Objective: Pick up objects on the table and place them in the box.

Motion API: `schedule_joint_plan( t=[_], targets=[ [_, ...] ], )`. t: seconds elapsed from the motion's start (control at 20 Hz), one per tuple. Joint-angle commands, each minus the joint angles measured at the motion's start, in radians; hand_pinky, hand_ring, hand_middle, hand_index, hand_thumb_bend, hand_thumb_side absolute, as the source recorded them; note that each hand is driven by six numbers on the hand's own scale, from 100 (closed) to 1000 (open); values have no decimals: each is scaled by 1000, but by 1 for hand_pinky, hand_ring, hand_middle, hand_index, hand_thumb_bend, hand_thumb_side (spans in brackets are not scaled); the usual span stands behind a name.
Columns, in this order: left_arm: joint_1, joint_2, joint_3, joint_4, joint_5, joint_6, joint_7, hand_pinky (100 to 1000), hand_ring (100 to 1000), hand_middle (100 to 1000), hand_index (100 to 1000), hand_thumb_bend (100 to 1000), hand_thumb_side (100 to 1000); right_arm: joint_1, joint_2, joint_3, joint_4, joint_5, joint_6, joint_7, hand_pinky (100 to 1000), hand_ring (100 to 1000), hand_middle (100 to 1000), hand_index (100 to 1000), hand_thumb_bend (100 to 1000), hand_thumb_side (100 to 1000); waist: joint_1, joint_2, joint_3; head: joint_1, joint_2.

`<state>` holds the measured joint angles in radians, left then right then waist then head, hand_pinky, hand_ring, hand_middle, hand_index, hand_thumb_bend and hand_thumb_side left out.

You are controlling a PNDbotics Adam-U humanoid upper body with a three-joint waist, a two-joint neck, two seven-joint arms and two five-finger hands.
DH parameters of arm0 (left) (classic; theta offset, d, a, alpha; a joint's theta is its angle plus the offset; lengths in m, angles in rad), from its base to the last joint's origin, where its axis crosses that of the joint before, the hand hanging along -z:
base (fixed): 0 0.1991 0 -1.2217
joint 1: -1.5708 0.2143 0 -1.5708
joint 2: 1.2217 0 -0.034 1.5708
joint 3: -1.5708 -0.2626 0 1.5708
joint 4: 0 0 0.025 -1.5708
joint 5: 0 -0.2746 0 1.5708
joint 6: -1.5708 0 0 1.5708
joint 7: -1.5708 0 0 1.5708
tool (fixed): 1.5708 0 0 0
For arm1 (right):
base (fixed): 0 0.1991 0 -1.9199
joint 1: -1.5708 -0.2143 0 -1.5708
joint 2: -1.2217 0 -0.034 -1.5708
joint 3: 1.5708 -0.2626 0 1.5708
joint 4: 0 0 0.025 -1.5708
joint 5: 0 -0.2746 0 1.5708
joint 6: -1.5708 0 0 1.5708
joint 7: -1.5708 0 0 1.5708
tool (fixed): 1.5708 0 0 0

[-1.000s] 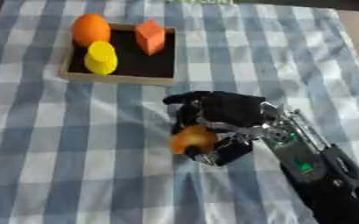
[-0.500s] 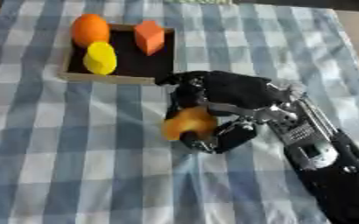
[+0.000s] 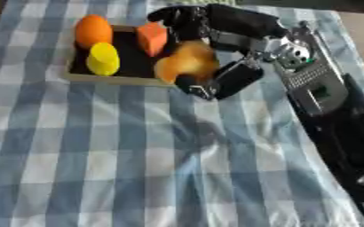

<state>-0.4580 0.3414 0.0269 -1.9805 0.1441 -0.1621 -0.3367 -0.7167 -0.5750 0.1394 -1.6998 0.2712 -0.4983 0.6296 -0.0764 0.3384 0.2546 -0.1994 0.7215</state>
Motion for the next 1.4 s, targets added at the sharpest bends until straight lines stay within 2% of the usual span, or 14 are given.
schedule_joint_plan(
  t=[0.05,0.25,0.5,0.8,1.1,1.2,1.4],
  targets=[
    [-17,3,-3,-19,12,-3,7,673,819,756,831,100,656,-72,4,-17,110,14,-12,-24,918,1000,100,640,100,204,-3,-41,13,-17,5],
    [-35,-8,-14,-19,25,-10,11,675,820,756,832,100,650,-167,43,-28,266,67,-37,-62,917,1000,100,642,100,206,-12,-45,53,-44,7],
    [-68,-33,-28,-19,41,-15,12,679,821,757,833,100,647,-242,86,-46,438,144,-76,-124,927,1000,100,664,100,211,-19,-47,96,-74,6],
    [-123,-74,-56,-19,57,-25,10,684,822,758,833,100,644,-269,141,-56,624,265,-142,-184,938,1000,100,686,100,203,-17,-47,129,-109,8],
    [-136,-87,-67,-19,65,-26,0,683,823,758,832,100,648,-263,167,-60,701,380,-189,-253,940,1000,100,727,100,199,-15,-43,138,-114,10],
    [-134,-85,-67,-19,64,-24,-3,682,823,758,833,100,647,-259,167,-57,704,408,-208,-268,945,1000,160,755,100,198,-16,-42,134,-111,11],
    [-129,-84,-66,-19,62,-20,-9,681,823,758,831,100,647,-249,164,-51,694,453,-255,-270,988,1000,475,876,100,198,-15,-39,123,-105,13]
  ],
)
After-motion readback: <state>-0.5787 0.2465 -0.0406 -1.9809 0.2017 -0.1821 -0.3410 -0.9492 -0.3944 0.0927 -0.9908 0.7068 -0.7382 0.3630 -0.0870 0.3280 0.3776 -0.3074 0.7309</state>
